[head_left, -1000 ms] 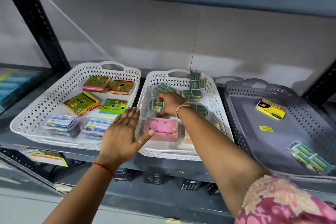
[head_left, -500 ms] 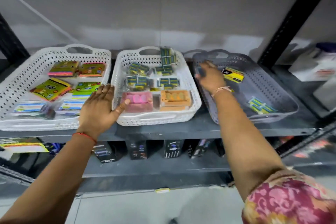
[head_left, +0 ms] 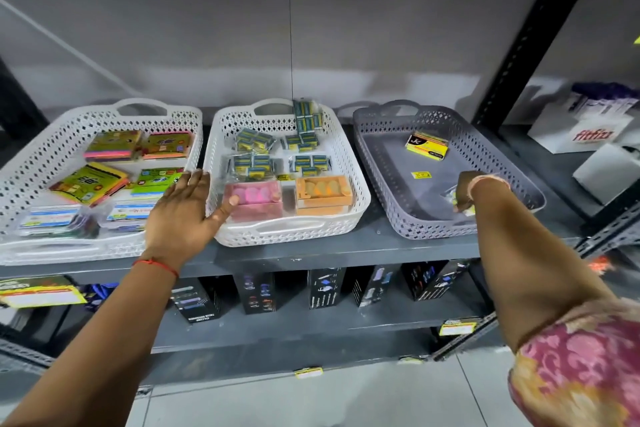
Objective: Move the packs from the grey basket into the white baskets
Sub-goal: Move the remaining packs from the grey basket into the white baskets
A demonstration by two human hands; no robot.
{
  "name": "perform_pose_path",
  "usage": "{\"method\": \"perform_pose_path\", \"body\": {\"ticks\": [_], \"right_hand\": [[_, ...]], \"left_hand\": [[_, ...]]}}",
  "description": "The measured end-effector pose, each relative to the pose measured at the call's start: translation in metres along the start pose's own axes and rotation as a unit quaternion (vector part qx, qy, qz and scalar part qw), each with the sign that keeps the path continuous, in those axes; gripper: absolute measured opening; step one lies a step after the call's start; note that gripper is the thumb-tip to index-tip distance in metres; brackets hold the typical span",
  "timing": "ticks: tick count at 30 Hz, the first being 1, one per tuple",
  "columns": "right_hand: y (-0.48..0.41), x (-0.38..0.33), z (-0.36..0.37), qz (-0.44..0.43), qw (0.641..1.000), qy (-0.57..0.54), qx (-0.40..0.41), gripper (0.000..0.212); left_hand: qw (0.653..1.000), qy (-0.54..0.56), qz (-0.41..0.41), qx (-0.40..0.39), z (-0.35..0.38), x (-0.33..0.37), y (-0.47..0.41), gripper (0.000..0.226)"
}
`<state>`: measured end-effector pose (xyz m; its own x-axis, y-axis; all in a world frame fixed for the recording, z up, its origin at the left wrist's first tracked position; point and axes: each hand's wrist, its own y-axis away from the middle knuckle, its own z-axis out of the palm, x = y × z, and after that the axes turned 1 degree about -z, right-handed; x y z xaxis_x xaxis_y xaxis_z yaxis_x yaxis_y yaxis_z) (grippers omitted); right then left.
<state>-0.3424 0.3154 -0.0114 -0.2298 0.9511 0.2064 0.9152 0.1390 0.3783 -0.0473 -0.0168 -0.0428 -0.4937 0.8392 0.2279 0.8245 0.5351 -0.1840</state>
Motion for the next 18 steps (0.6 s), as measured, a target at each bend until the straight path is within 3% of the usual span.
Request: {"method": "perform_pose_path", "body": {"ticks": [2, 5, 8, 13, 18], "right_hand": [[-0.001, -0.003, -0.004, -0.003, 0.998, -0.062, 0.025, 0.039], [0.007, -0.023, -0.031, -0.036, 0.983, -0.128, 0.124, 0.051], [0.013, -0.058, -0.067, -0.137, 0.954, -0.190, 0.187, 0.060], [0.034, -0.150, -0.088, -0.359, 0.896, -0.241, 0.100, 0.068], [0.010, -0.215, -0.062, -0.389, 0.911, -0.126, 0.057, 0.072]], "left_hand": [[1.000, 0.002, -0.003, 0.001, -0.001, 0.001, 0.000, 0.126], [1.000, -0.001, -0.009, 0.003, 0.000, 0.001, 0.000, 0.126], [1.000, -0.003, -0.008, -0.002, 0.001, 0.000, -0.001, 0.125], [1.000, -0.007, -0.005, 0.003, 0.002, -0.001, -0.001, 0.122], [1.000, -0.010, -0.005, 0.017, 0.004, -0.001, 0.000, 0.115]]}}
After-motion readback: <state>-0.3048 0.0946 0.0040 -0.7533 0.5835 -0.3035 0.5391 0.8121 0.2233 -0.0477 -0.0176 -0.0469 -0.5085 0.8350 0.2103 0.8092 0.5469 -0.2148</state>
